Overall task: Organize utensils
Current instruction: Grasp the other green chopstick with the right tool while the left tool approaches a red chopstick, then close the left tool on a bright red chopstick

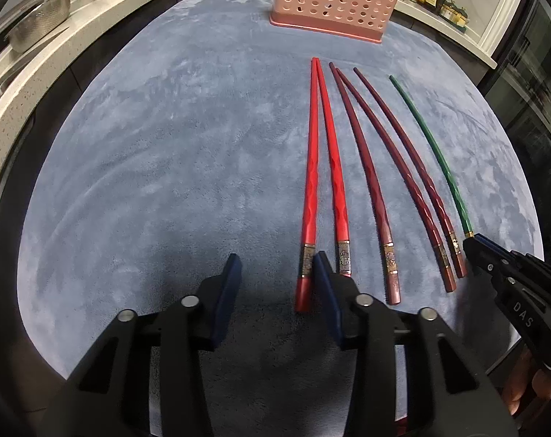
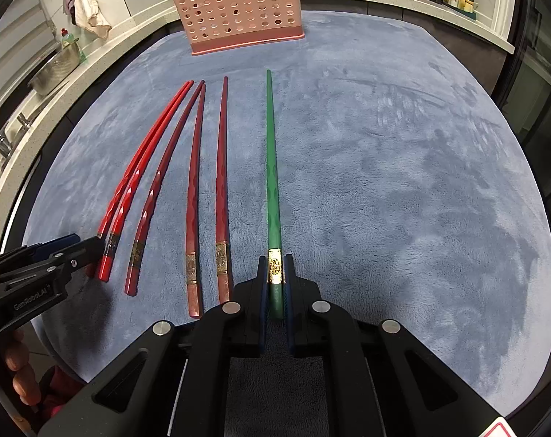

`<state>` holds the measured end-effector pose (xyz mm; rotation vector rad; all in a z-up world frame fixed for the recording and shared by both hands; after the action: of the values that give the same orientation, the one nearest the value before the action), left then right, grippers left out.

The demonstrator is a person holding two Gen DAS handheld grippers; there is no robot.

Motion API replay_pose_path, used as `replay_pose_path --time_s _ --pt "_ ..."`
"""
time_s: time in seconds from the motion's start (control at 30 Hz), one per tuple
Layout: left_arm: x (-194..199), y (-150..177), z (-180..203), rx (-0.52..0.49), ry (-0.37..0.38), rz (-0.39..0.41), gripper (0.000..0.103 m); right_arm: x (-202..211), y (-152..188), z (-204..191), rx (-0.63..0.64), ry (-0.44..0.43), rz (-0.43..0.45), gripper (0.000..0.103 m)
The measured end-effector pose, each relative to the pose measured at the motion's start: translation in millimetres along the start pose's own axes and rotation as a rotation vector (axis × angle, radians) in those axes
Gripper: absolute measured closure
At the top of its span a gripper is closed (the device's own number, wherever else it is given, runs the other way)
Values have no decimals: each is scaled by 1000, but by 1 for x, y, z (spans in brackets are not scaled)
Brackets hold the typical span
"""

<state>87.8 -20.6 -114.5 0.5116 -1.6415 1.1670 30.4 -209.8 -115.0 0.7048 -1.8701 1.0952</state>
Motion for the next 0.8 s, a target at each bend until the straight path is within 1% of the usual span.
replay_pose_path --time_s 0.07,0.17,0.23,0.3,0.67,0.8 --pt "0 0 1 -1 3 2 71 0 0 -1 0 0 0 96" --pt "0 0 2 -10 10 7 80 0 0 -1 0 1 0 96" --pt "0 0 3 -18 15 9 89 0 1 -1 0 1 0 96" --pt "0 -1 5 -23 17 10 92 0 0 -1 0 0 0 96" --pt "4 -2 2 -10 11 17 93 2 0 -1 -1 5 3 96" --pt "11 -5 -1 -1 -3 33 93 11 -4 -1 -3 10 30 96"
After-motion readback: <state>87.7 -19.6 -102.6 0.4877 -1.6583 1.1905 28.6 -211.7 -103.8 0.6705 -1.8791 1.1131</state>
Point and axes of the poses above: each gripper's, at about its wrist camera, not at the fingertips, and x roughly against the way its jaws point, z to its right, y to its underside, the point moved 1 cm from there along -x, roughly the way its jaws point, and after that the axes turned 15 degrees about -x, right-handed, at the moved point
